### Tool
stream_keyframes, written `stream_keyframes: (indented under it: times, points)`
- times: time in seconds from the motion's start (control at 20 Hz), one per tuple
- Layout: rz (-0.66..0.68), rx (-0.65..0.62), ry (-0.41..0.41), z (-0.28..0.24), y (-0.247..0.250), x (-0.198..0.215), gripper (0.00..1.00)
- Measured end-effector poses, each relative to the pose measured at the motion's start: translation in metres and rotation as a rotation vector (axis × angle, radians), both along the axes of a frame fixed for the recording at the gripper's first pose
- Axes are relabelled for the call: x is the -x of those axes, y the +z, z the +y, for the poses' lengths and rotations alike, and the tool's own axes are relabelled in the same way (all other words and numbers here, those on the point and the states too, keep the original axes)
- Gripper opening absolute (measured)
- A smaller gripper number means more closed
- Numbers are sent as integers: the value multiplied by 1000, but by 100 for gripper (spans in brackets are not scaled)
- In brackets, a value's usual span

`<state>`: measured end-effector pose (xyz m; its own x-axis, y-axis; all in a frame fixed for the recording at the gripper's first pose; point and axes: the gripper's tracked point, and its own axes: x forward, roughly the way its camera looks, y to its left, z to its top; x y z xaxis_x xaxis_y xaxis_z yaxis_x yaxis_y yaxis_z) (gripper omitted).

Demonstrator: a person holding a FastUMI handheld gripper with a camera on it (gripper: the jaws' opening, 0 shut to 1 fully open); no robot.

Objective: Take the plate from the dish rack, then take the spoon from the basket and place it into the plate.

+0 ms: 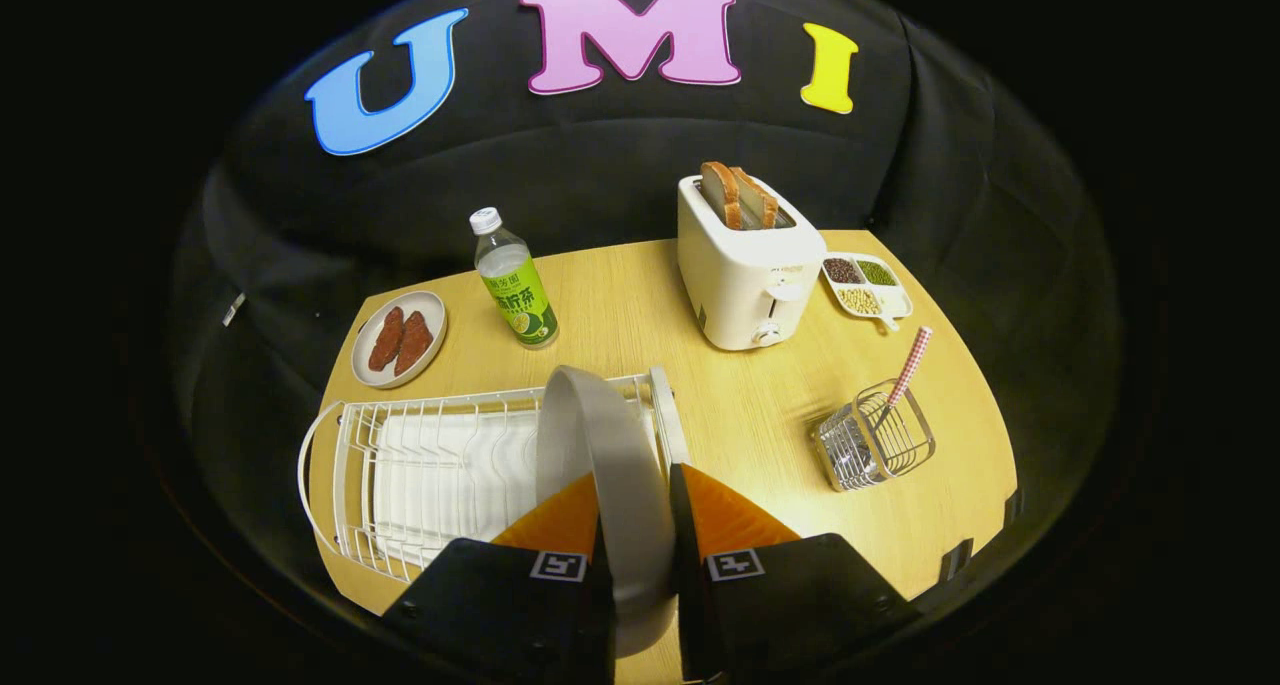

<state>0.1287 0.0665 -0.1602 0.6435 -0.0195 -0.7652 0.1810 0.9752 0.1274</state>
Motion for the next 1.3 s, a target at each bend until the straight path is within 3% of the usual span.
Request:
stream_keyframes:
  times: [0.15,0.45,0.8,1.0,1.3]
  points:
    - [-42,-20,31,-3,13,8,29]
    - [-104,-182,19,-22,51,35,29]
    - [-165,-284,34,-74,85,108,28]
    - [-154,-346,35,-96,70,150,28]
    - [-87,-392,15,-134,6,196,28]
